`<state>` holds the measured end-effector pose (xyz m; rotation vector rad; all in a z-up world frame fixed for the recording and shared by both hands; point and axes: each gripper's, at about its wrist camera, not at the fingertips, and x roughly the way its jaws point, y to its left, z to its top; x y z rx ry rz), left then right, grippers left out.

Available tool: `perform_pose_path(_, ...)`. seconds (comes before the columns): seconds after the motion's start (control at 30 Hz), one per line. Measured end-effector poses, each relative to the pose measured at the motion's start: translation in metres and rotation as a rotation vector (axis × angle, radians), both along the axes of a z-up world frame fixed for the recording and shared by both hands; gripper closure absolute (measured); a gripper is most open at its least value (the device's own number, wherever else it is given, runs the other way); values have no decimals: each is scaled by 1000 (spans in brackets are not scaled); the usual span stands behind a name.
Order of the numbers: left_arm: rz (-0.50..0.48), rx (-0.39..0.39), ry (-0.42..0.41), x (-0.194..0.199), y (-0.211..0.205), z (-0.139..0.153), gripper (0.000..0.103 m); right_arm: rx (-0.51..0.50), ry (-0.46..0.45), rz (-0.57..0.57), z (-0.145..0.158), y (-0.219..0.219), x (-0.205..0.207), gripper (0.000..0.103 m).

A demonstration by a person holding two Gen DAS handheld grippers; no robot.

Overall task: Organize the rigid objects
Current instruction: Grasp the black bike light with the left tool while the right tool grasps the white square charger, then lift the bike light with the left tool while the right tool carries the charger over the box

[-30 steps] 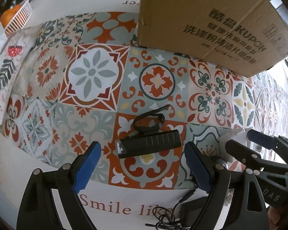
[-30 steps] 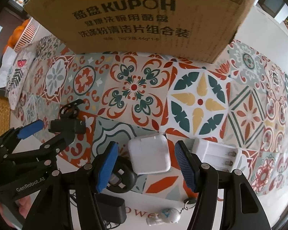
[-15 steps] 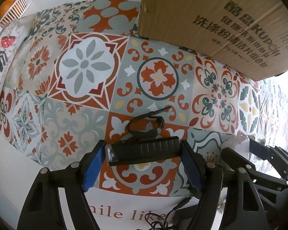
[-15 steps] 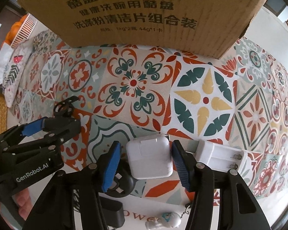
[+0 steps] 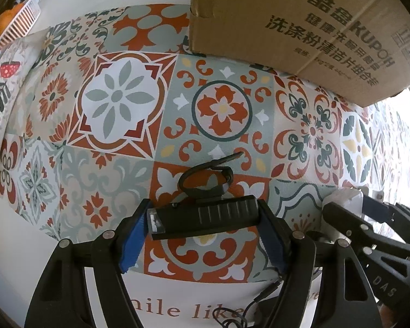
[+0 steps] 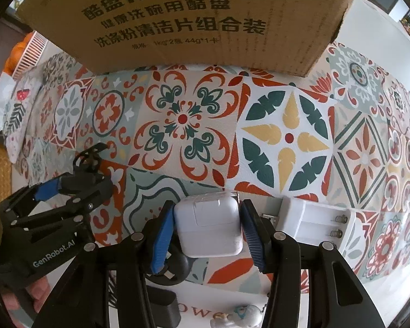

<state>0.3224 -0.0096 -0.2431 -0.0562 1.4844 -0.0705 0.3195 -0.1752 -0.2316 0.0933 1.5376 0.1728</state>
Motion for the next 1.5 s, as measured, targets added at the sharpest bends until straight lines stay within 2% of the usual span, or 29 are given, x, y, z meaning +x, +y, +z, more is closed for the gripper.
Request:
perform_pose_path(0.27, -27, 27, -58, -9, 0, 18, 30, -7, -41, -19, 17, -4, -9, 54)
perform_pose_path(0.67, -59, 58, -178, -11, -4, 68, 30, -1, -123, -47, 54, -20, -14, 55)
perform_pose_path(0.97, -74, 61, -280, -8, -7, 104, 30, -22, -227, -73, 92, -27, -17, 55)
perform_pose_path(1.5, -119, 28, -460, -5, -12, 181, 29, 15, -410, -114, 168, -27, -14, 55)
